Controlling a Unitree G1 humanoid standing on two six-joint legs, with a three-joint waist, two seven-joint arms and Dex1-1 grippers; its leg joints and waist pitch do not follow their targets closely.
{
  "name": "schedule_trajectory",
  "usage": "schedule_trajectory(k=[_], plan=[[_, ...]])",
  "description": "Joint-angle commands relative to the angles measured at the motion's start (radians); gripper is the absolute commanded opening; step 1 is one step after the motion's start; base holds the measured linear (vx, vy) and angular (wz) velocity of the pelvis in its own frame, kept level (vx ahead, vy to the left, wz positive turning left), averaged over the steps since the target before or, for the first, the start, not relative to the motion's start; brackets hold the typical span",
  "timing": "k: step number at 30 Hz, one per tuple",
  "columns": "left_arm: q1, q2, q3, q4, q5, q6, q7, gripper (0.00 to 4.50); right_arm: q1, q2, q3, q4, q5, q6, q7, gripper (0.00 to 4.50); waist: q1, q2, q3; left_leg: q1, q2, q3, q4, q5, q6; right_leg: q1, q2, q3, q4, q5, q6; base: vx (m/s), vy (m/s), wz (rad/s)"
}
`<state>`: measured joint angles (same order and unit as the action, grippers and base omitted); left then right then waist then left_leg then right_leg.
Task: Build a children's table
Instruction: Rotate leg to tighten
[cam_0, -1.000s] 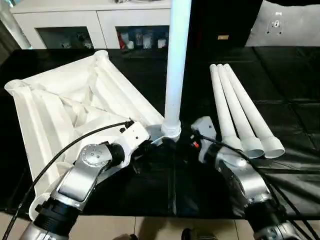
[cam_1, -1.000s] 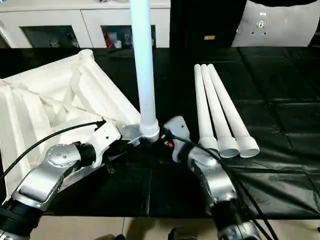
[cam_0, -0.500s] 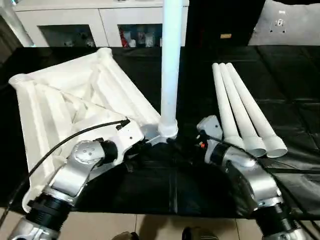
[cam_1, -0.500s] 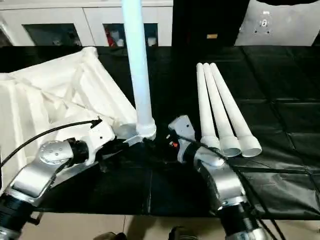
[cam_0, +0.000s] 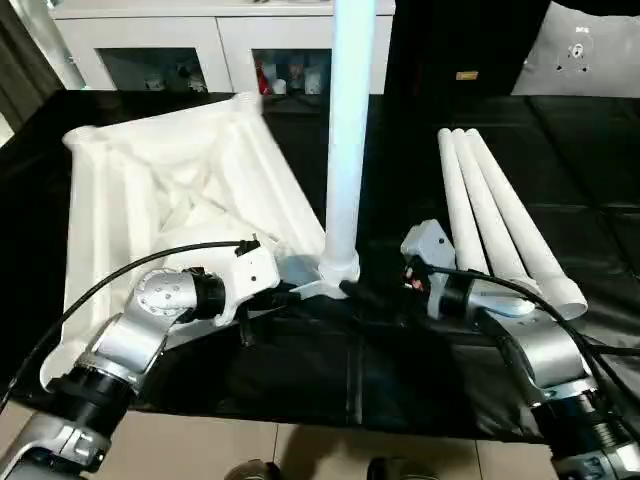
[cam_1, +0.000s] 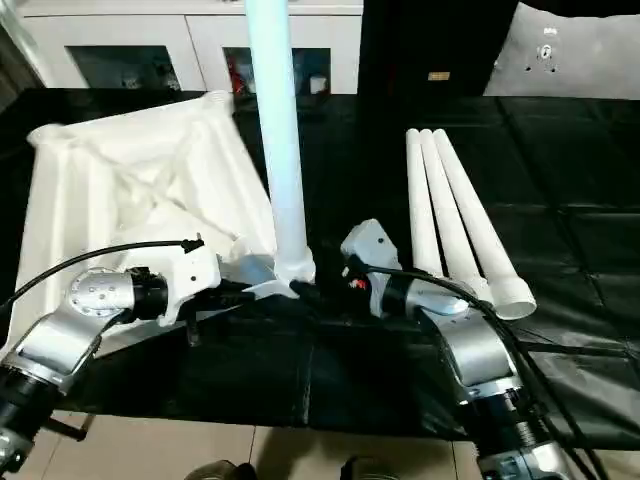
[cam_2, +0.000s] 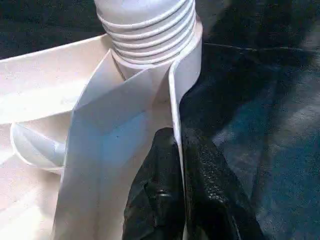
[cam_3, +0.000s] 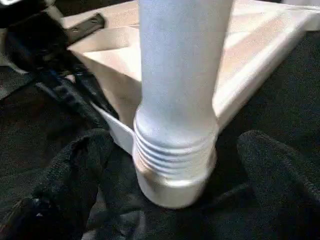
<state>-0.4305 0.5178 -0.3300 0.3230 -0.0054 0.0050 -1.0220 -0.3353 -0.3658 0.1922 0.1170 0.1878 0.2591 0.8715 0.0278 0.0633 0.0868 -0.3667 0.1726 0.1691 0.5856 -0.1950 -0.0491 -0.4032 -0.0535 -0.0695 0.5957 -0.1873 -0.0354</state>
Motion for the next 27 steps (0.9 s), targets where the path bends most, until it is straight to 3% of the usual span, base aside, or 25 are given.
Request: schedule_trajectory(k=[1,9,10,12,19,27], plan=[[-0.011,0.001,-0.058,0.018,0.022,-0.047,-0.067,0.0,-0.013,-0.008,0.013,-0.02,0.013,-0.001,0.034,4.46,-0.003,0.009,-0.061,0.008,0.056,-0.017,-0.06,-0.132,0.092,0.058,-0.085,0.058,-0.063,-0.096,-0.234,0.0,0.0,0.0],[-0.041,0.001,-0.089,0.058,0.032,-0.113,-0.146,0.0,-0.041,-0.038,0.019,0.043,0.025,-0.018,0.123,4.46,0.007,0.008,-0.058,0.008,0.058,-0.017,-0.061,-0.14,0.084,0.061,-0.087,0.057,-0.06,-0.071,-0.247,0.0,0.0,0.0],[-0.045,0.0,-0.09,0.064,0.032,-0.118,-0.152,0.0,-0.046,-0.04,0.019,0.051,0.024,-0.021,0.126,4.46,0.006,0.013,-0.055,0.006,0.058,-0.018,-0.062,-0.142,0.084,0.06,-0.088,0.057,-0.059,-0.072,-0.247,0.0,0.0,0.0],[-0.051,0.0,-0.092,0.069,0.029,-0.127,-0.167,0.0,-0.057,-0.04,0.017,0.069,0.025,-0.024,0.132,4.46,0.004,0.008,-0.055,0.006,0.057,-0.017,-0.062,-0.147,0.082,0.062,-0.087,0.057,-0.061,-0.087,-0.248,0.0,0.0,0.0],[-0.053,-0.002,-0.094,0.074,0.026,-0.139,-0.19,0.0,-0.072,-0.036,0.016,0.094,0.035,-0.024,0.168,3.96,0.003,0.011,-0.053,0.004,0.057,-0.017,-0.06,-0.126,0.099,0.06,-0.087,0.055,-0.061,-0.09,-0.244,0.0,0.0,0.0],[-0.059,-0.006,-0.09,0.093,0.031,-0.153,-0.206,0.0,-0.078,-0.037,0.021,0.11,0.042,-0.028,0.205,3.26,0.003,0.012,-0.049,0.006,0.059,-0.017,-0.064,-0.149,0.094,0.058,-0.088,0.055,-0.066,-0.126,-0.241,0.0,0.0,0.0]])
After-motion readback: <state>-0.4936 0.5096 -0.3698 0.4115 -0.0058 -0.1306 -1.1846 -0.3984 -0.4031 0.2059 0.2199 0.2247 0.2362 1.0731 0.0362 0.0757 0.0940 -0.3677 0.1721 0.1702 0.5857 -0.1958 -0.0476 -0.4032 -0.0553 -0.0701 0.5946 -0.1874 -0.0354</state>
